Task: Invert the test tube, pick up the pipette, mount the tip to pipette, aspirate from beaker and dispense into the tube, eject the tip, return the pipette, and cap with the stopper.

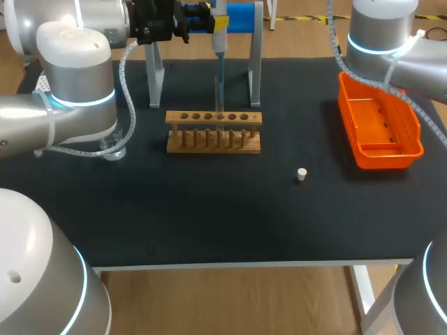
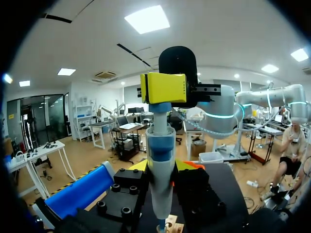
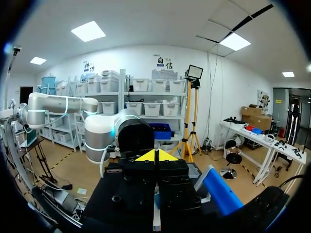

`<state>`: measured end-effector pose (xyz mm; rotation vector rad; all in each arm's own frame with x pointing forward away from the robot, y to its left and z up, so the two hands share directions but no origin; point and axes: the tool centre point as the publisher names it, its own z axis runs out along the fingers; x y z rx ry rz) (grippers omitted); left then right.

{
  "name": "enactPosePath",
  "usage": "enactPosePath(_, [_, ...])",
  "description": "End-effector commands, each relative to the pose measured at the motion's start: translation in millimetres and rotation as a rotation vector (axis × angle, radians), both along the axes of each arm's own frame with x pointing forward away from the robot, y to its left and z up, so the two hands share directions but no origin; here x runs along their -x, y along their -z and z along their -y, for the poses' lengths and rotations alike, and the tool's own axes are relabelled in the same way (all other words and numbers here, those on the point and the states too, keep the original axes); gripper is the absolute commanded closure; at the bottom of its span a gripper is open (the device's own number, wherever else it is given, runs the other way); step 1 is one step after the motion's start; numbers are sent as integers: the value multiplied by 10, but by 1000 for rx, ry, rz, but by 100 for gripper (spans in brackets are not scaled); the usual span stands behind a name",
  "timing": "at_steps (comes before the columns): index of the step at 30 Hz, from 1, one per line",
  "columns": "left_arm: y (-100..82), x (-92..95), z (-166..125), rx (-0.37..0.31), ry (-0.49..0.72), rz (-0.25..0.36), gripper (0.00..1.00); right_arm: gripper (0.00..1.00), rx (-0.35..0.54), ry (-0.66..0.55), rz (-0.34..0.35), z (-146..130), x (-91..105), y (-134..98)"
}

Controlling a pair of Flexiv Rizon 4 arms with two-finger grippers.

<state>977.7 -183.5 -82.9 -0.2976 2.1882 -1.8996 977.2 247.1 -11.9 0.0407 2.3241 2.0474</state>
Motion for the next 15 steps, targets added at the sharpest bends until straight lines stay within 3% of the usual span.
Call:
enactPosePath(1, [-29,-2,13,2,-1,3,100,100,0,-2,-3,6,-28,58])
enactPosePath(15, [-29,-2,13,2,-1,3,100,100,-3,7,-24,48,-45,174])
